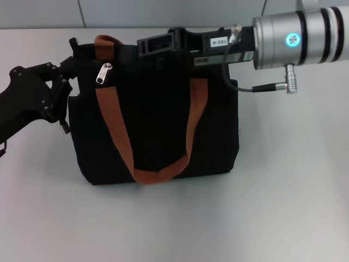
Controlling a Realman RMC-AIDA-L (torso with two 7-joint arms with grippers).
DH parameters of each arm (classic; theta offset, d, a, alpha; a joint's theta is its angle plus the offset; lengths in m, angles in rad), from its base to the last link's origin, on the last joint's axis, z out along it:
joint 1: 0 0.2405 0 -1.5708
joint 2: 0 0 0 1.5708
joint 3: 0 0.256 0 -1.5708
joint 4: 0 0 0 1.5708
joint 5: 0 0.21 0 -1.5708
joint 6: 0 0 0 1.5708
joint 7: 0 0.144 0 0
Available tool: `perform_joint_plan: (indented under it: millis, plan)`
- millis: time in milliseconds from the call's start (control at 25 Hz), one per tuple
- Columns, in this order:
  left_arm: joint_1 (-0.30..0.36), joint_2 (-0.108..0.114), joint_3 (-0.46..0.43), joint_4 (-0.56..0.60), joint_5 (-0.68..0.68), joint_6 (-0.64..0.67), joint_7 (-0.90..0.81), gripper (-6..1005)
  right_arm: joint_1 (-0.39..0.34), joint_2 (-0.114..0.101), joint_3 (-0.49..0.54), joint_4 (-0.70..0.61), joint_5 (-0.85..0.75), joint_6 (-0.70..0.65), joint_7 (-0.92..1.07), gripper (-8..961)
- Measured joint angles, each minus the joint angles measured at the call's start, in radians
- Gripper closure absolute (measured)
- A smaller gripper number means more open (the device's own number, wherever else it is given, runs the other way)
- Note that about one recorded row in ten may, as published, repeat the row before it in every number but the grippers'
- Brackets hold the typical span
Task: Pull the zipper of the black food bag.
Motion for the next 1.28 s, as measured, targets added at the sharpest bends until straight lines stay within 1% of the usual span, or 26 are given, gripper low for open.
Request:
perform_joint_plan:
  millis: [40, 400, 520, 760, 960, 1280]
  plan:
    - [0.000, 0.000, 0.000, -0.003, -0.001, 0.000, 0.003, 984, 0.005, 0.001, -0.006, 0.000, 0.000, 0.005, 0.005, 607]
    - [-0.001, 0.001, 0.002, -0.005, -0.004, -0.001, 0.005, 984, 0.044, 0.006, -0.090, -0.001, -0.001, 0.095, 0.055, 607]
    - [-0.001, 0.002, 0.002, -0.005, -0.004, -0.003, 0.005, 984, 0.046, 0.005, -0.094, -0.016, -0.001, 0.104, 0.055, 607]
    - [0.000, 0.002, 0.002, -0.005, -0.004, -0.003, 0.002, 984, 0.021, 0.002, -0.099, -0.088, -0.024, 0.112, 0.055, 606]
    - [0.000, 0.003, 0.002, -0.005, -0.004, -0.001, -0.005, 985, 0.031, 0.007, -0.104, -0.095, -0.083, 0.138, 0.055, 606]
    - [-0.007, 0.003, 0.003, -0.005, -0.004, 0.000, -0.011, 985, 0.048, 0.014, -0.142, -0.106, -0.096, 0.177, 0.047, 606]
